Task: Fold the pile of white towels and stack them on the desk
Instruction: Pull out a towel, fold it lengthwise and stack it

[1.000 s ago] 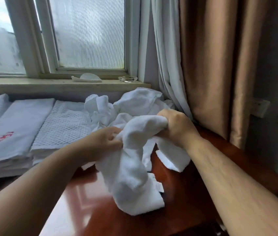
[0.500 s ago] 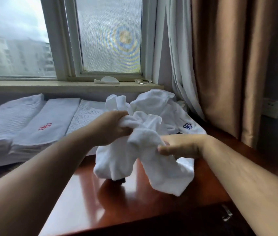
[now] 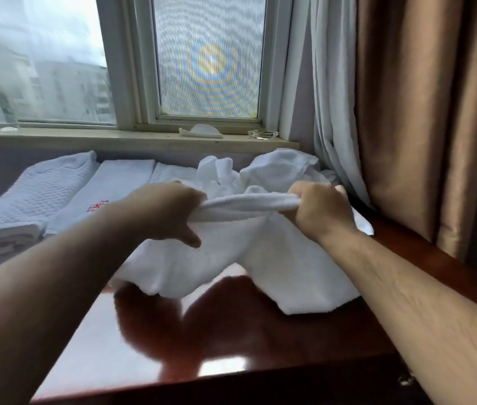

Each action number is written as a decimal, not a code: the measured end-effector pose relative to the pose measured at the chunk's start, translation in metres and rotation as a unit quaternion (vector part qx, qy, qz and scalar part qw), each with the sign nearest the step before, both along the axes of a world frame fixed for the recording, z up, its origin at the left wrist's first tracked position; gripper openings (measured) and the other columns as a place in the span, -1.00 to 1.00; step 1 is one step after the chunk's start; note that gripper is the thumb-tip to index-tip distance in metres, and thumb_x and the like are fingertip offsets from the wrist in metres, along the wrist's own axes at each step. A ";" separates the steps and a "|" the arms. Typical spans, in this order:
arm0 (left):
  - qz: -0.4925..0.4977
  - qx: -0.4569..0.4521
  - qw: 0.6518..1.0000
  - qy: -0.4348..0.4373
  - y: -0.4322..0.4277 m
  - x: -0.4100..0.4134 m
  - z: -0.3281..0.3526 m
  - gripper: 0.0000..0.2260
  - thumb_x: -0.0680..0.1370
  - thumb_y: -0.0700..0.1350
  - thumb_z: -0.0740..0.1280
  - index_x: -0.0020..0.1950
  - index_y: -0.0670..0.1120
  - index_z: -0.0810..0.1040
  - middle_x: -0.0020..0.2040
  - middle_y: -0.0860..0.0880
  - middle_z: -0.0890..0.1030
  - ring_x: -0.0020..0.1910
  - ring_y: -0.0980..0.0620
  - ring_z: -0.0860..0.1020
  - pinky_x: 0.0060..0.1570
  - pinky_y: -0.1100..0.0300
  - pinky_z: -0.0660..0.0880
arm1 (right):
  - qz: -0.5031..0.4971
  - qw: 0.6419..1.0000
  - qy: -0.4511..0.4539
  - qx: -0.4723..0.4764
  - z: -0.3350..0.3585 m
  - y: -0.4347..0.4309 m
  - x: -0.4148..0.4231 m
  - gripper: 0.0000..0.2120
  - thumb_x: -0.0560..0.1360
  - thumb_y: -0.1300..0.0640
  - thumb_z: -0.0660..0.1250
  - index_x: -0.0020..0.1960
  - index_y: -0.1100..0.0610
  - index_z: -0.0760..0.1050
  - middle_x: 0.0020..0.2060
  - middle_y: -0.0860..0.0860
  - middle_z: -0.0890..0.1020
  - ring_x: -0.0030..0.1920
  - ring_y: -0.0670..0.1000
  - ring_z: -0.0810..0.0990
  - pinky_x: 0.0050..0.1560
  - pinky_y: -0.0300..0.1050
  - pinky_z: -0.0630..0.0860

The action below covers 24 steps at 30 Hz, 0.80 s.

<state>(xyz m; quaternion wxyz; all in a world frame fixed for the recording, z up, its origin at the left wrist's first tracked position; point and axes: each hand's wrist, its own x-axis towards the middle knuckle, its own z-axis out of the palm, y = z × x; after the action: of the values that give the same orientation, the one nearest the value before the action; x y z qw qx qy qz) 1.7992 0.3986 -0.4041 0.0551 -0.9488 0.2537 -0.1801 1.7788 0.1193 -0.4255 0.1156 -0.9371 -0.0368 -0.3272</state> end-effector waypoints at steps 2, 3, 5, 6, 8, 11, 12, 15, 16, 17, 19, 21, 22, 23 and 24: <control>0.049 -0.010 0.996 -0.073 0.005 -0.001 0.003 -0.69 0.44 0.18 0.47 -0.08 0.12 0.37 -0.31 0.13 0.29 -0.31 0.01 0.35 -0.32 0.13 0.30 | -0.031 0.985 -0.167 0.004 0.004 -0.007 -0.002 -0.94 0.49 0.17 0.40 -0.06 0.08 0.53 -0.27 0.11 0.65 -0.23 0.24 0.59 -0.07 0.02 0.32; 0.059 -0.030 0.993 -0.093 0.005 -0.003 0.004 -0.78 0.49 0.12 0.42 -0.08 0.11 0.39 -0.31 0.11 0.28 -0.31 -0.02 0.36 -0.30 0.12 0.32 | -0.025 0.980 -0.195 0.009 0.004 -0.010 -0.003 -0.91 0.47 0.20 0.40 -0.05 0.10 0.51 -0.28 0.12 0.64 -0.27 0.24 0.57 -0.11 0.00 0.30; 0.061 -0.036 0.997 -0.039 0.005 -0.009 0.000 -0.91 0.53 -0.01 0.33 -0.11 0.10 0.43 -0.29 0.09 0.37 -0.31 0.01 0.41 -0.28 0.12 0.36 | 0.035 0.993 -0.115 0.008 0.001 -0.014 -0.008 -0.90 0.47 0.15 0.39 -0.08 0.08 0.46 -0.29 0.05 0.57 -0.28 0.17 0.48 -0.20 -0.06 0.31; 0.060 -0.017 0.998 0.022 0.004 -0.013 -0.006 -0.94 0.54 -0.04 0.31 -0.11 0.10 0.46 -0.26 0.09 0.44 -0.26 0.02 0.46 -0.24 0.12 0.40 | 0.079 0.996 -0.031 0.002 -0.002 -0.015 -0.010 -0.88 0.46 0.14 0.39 -0.13 0.04 0.44 -0.30 -0.02 0.54 -0.26 0.10 0.46 -0.23 -0.08 0.32; 0.050 0.027 0.986 0.157 0.001 -0.022 -0.024 -0.95 0.55 0.00 0.34 -0.09 0.09 0.48 -0.18 0.09 0.53 -0.15 0.01 0.52 -0.14 0.15 0.44 | 0.147 0.980 0.136 -0.002 -0.007 -0.016 -0.018 -0.83 0.41 0.14 0.38 -0.23 -0.01 0.38 -0.32 -0.08 0.53 -0.23 0.05 0.50 -0.26 -0.08 0.35; 0.008 -0.011 0.926 0.377 0.002 -0.034 -0.051 -0.69 0.50 0.31 0.37 -0.03 0.10 0.54 -0.13 0.18 0.60 -0.09 0.12 0.58 -0.14 0.23 0.44 | 0.211 0.911 0.355 -0.006 -0.017 -0.014 -0.030 -0.83 0.36 -0.05 0.40 -0.12 0.00 0.51 -0.24 -0.09 0.63 -0.17 -0.05 0.59 -0.18 -0.12 0.47; 0.001 -0.085 0.883 0.461 0.002 -0.037 -0.057 -0.59 0.47 0.42 0.32 0.01 0.11 0.59 -0.10 0.19 0.63 -0.09 0.15 0.60 -0.13 0.26 0.46 | 0.230 0.869 0.438 0.024 -0.021 -0.012 -0.035 -0.73 0.35 -0.15 0.42 -0.04 -0.03 0.56 -0.20 -0.13 0.65 -0.18 -0.13 0.60 -0.18 -0.19 0.49; -0.007 -0.368 0.752 0.546 -0.004 -0.032 -0.083 -0.60 0.65 0.24 0.17 0.10 -0.02 0.63 -0.01 -0.02 0.72 -0.14 0.01 0.66 -0.20 0.22 0.54 | 0.246 0.772 0.549 0.208 -0.037 -0.009 -0.034 -0.63 0.53 -0.18 0.39 0.17 0.07 0.58 -0.03 0.00 0.73 -0.10 -0.04 0.68 -0.12 -0.16 0.53; 0.002 -0.421 0.759 0.497 -0.009 -0.029 -0.094 -0.73 0.70 0.06 0.18 0.06 -0.05 0.61 -0.04 -0.06 0.72 -0.15 -0.03 0.66 -0.23 0.20 0.54 | 0.224 0.790 0.513 0.249 -0.044 -0.009 -0.028 -0.69 0.58 -0.12 0.37 0.13 0.12 0.60 -0.04 0.07 0.74 -0.11 0.01 0.69 -0.13 -0.14 0.54; 0.018 -0.422 0.807 0.413 -0.013 -0.027 -0.107 -0.84 0.69 -0.08 0.22 0.02 -0.03 0.58 -0.06 -0.04 0.70 -0.12 -0.04 0.65 -0.20 0.17 0.55 | 0.185 0.832 0.455 0.260 -0.051 -0.009 -0.022 -0.75 0.59 -0.06 0.38 0.05 0.13 0.61 -0.09 0.08 0.73 -0.12 0.03 0.68 -0.14 -0.13 0.54; 0.044 -0.288 0.926 0.240 -0.015 -0.022 -0.132 -0.87 0.60 -0.10 0.30 0.09 0.11 0.53 0.09 0.08 0.62 0.10 -0.01 0.58 0.05 0.13 0.51 | 0.082 0.921 0.338 0.177 -0.067 -0.013 -0.010 -0.84 0.53 0.02 0.44 -0.01 0.10 0.58 -0.10 0.03 0.69 -0.05 0.05 0.66 -0.10 -0.15 0.51; 0.070 -0.136 0.967 0.204 -0.016 -0.023 -0.145 -0.58 0.54 0.12 0.34 0.39 0.16 0.38 0.37 0.07 0.43 0.35 -0.04 0.40 0.27 0.01 0.39 | -0.001 0.952 0.298 0.069 -0.081 -0.013 -0.007 -0.69 0.50 0.01 0.42 0.19 0.04 0.48 0.11 0.04 0.61 0.18 0.12 0.57 0.10 -0.06 0.48; 0.095 -0.094 0.966 0.220 -0.014 -0.024 -0.146 -0.43 0.52 0.24 0.31 0.49 0.17 0.27 0.48 0.07 0.32 0.42 -0.08 0.32 0.34 -0.11 0.36 | -0.020 0.953 0.302 0.035 -0.089 -0.012 -0.008 -0.56 0.50 -0.01 0.38 0.34 0.01 0.39 0.23 0.08 0.54 0.27 0.16 0.49 0.22 0.02 0.44; 0.121 -0.070 0.963 0.232 -0.013 -0.026 -0.144 -0.32 0.48 0.35 0.26 0.54 0.16 0.18 0.55 0.08 0.22 0.44 -0.11 0.28 0.35 -0.20 0.33 | -0.030 0.952 0.304 0.021 -0.095 -0.009 -0.009 -0.45 0.52 -0.02 0.33 0.46 -0.01 0.25 0.33 0.11 0.46 0.34 0.19 0.41 0.30 0.10 0.39; 0.148 -0.048 0.958 0.239 -0.011 -0.026 -0.142 -0.22 0.44 0.43 0.22 0.57 0.15 0.12 0.58 0.12 0.13 0.45 -0.14 0.25 0.35 -0.22 0.32 | -0.036 0.952 0.303 0.020 -0.100 -0.004 -0.010 -0.37 0.55 -0.02 0.27 0.55 -0.02 0.11 0.40 0.14 0.39 0.40 0.22 0.34 0.36 0.16 0.34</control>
<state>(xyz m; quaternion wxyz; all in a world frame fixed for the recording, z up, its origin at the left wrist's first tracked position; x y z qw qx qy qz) 1.7730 0.3875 -0.5462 -0.0267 -0.9926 0.1074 0.0503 1.7687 0.1157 -0.5253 0.1280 -0.9904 0.0402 -0.0323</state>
